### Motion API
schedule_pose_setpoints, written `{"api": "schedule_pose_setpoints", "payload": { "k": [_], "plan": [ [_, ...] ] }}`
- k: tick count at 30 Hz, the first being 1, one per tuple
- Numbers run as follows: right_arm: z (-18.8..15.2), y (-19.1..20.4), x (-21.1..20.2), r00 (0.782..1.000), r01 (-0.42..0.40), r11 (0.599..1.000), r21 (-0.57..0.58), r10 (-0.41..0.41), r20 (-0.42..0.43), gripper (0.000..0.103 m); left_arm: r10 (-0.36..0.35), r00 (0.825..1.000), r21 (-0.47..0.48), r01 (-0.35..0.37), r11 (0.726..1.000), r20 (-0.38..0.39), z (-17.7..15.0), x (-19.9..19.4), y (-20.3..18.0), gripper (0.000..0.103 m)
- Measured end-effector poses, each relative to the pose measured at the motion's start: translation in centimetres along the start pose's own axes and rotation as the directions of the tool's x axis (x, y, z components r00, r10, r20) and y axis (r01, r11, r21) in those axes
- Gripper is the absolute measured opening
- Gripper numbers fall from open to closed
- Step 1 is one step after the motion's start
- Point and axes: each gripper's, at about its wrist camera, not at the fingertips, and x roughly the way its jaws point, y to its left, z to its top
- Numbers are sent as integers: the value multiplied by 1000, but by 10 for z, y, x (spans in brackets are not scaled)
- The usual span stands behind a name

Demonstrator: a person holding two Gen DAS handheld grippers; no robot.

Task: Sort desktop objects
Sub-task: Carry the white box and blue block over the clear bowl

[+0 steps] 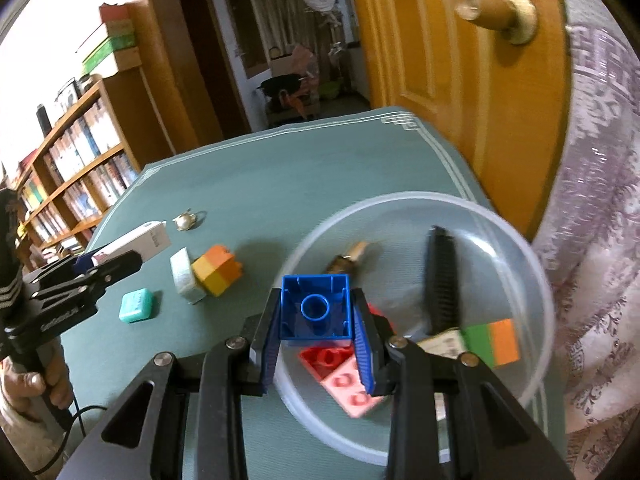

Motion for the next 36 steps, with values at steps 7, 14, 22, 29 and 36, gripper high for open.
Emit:
{"api": "schedule_pose_setpoints", "payload": {
  "k": [7, 14, 22, 29, 36],
  "plan": [
    [4, -31, -6, 999, 34, 999, 38, -34, 4, 35, -66, 998, 55, 66, 996, -14, 10, 10, -46, 51],
    [4, -56, -9, 998, 58, 996, 70, -58, 5, 36, -132, 991, 78, 135, 988, -37, 18, 23, -77, 51],
    [3, -74, -11, 997, 72, 992, 107, -73, 11, 36, -188, 981, 111, 193, 975, -57, 28, 38, -112, 51],
    [2, -87, -9, 996, 89, 987, 136, -91, 8, 36, -223, 971, 136, 232, 963, -82, 31, 52, -138, 51],
    [-3, -104, -2, 994, 107, 973, 204, -105, -21, 72, -246, 965, 153, 258, 954, -95, 28, 55, -150, 66]
  ]
}}
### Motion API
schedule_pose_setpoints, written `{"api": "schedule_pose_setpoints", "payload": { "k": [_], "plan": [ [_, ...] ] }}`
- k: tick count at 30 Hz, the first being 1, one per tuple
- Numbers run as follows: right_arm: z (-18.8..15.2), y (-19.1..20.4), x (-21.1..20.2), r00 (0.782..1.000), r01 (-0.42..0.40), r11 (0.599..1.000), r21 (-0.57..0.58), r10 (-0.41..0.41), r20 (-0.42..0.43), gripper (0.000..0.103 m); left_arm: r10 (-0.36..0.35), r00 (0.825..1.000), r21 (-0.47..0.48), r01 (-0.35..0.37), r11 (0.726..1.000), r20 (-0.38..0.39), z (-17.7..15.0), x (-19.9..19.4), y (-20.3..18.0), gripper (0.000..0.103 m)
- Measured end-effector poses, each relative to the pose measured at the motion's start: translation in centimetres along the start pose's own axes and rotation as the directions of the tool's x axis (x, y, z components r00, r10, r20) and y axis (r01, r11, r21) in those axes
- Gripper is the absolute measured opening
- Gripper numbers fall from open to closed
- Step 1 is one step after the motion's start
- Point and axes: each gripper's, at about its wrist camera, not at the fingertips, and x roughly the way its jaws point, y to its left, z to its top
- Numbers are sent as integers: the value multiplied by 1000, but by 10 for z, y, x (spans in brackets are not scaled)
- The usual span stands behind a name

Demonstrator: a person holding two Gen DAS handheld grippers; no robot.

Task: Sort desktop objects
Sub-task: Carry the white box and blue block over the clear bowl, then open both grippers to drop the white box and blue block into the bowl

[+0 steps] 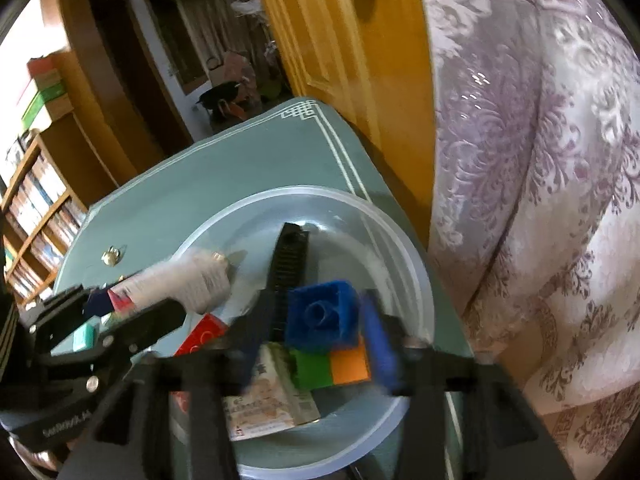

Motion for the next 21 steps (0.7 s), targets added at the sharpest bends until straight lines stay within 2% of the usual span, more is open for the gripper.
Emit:
{"api": "schedule_pose_setpoints", "payload": {
  "k": [1, 2, 8, 21],
  "plan": [
    [0, -1, -1, 1000, 9, 1000, 3, -9, 10, 73, -3, 1000, -5, 3, 1000, 13, 0, -3, 2, 74],
    [0, -2, -2, 1000, 18, 1000, 0, -18, 19, 73, -8, 1000, -12, 9, 1000, 30, -1, -6, 3, 76],
    [1, 4, -6, 999, 31, 999, -23, -30, 35, 73, -23, 999, -69, 27, 997, 47, -2, -17, 17, 77],
    [-2, 27, -10, 999, 16, 999, -49, -15, 36, 73, 58, 997, -123, -51, 991, 51, -16, -35, 42, 77]
  ]
}}
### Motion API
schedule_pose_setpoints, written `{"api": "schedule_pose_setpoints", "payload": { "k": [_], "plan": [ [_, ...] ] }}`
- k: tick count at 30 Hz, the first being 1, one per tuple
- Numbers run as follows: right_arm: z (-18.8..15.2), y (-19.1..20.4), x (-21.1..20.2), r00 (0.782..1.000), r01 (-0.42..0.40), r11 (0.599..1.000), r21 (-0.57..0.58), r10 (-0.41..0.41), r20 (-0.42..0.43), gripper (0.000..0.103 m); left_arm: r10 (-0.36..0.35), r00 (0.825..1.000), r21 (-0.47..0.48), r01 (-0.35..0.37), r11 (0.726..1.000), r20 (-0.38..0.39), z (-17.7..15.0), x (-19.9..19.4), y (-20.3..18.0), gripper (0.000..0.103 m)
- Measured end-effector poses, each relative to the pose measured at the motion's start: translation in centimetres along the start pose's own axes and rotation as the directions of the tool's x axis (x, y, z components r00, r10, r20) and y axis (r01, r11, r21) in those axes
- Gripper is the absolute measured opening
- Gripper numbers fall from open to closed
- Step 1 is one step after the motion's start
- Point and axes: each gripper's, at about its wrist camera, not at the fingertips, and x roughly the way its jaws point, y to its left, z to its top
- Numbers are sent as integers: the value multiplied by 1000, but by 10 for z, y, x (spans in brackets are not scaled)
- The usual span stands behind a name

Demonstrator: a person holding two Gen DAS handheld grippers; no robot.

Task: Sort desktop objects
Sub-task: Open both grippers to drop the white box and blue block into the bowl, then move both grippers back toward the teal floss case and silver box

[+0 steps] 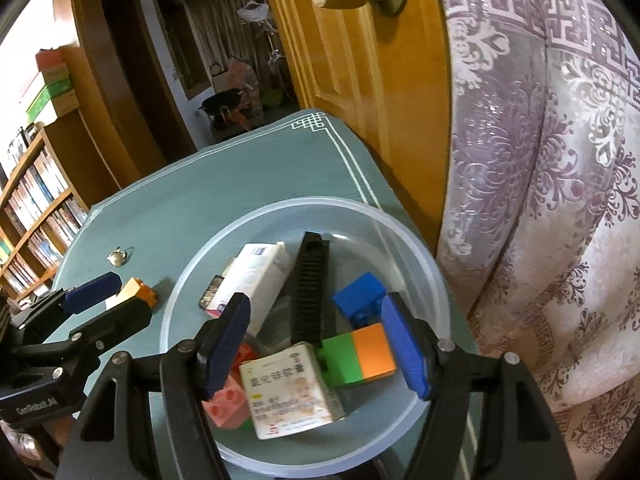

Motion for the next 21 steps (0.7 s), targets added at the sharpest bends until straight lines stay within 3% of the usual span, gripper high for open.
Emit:
{"api": "schedule_pose_setpoints", "payload": {
  "k": [21],
  "plan": [
    [-6, 74, 11, 998, -56, 992, -109, 53, -31, 73, 176, 984, -55, -174, 983, 24, -25, -39, 60, 77]
  ]
}}
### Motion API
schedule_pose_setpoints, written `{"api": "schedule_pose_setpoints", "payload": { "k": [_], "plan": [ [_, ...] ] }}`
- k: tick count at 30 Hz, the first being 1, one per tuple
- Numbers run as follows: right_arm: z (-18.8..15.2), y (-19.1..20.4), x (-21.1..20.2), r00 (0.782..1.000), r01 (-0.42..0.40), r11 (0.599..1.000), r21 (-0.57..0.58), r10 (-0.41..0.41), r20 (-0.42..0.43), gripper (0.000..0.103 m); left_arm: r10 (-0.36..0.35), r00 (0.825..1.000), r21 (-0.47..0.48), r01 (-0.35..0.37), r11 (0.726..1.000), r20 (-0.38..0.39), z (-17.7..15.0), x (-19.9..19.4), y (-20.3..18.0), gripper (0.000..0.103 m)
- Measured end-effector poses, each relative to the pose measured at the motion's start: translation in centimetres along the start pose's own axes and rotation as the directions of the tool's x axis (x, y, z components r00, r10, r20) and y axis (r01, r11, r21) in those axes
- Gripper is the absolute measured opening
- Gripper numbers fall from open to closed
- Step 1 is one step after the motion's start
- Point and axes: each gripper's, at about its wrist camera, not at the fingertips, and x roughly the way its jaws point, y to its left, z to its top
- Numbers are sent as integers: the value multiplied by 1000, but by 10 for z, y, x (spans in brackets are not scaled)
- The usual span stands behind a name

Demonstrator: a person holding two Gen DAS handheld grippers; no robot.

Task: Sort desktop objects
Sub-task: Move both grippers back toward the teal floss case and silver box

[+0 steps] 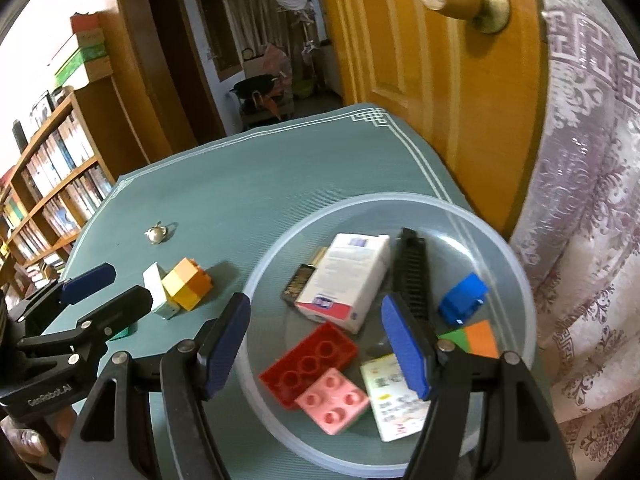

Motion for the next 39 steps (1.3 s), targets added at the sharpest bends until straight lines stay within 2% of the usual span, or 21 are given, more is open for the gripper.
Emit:
{"api": "schedule_pose_setpoints", "payload": {
  "k": [16, 24, 32, 39],
  "plan": [
    [-6, 42, 11, 999, -39, 998, -58, 38, -26, 73, 74, 997, -78, -76, 994, -29, -29, -19, 57, 77],
    [-12, 56, 16, 997, -67, 995, -80, 64, -46, 73, 108, 991, -127, -117, 985, -77, -51, -20, 89, 77],
    [-15, 72, 18, 995, -87, 990, -108, 81, -61, 73, 96, 989, -185, -115, 976, -112, -62, -12, 103, 77],
    [-19, 84, 24, 990, -125, 983, -132, 114, -88, 73, 116, 985, -165, -137, 977, -131, -67, -1, 104, 77]
  ]
}}
